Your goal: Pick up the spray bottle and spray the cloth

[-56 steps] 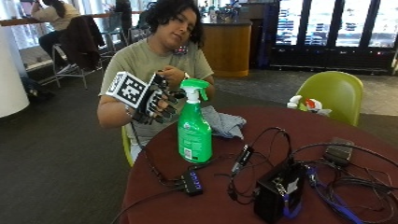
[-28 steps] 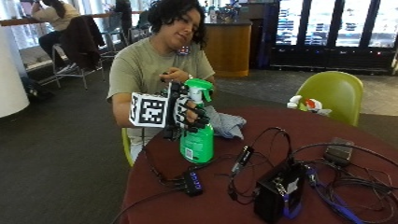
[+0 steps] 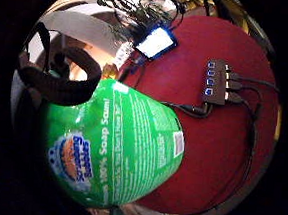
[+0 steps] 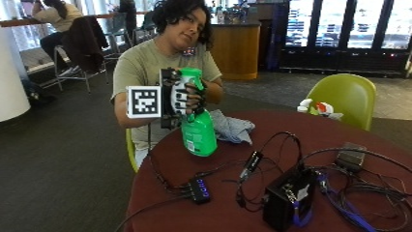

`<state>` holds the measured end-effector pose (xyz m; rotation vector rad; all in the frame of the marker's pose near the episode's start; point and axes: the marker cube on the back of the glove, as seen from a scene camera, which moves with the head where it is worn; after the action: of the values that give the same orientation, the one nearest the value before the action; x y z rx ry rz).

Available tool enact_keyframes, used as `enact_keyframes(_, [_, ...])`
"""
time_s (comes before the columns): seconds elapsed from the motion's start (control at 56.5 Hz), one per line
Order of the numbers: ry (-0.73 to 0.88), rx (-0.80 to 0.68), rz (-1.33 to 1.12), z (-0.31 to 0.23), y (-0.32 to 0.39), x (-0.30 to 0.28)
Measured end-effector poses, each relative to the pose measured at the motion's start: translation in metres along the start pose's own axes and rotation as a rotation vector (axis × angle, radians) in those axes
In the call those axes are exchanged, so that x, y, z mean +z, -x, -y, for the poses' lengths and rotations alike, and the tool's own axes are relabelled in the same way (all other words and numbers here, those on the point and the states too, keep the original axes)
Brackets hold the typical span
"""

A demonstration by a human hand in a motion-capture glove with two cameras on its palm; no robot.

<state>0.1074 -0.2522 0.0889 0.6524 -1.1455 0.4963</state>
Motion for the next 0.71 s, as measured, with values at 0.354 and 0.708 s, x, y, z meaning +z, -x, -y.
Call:
enact_keyframes(0.354, [0.673, -0.019, -0.372, -0.052, 0.115, -0.002])
enact_keyframes(0.708, [1.272, 0.302, -1.011, -0.119, 0.072, 0.089])
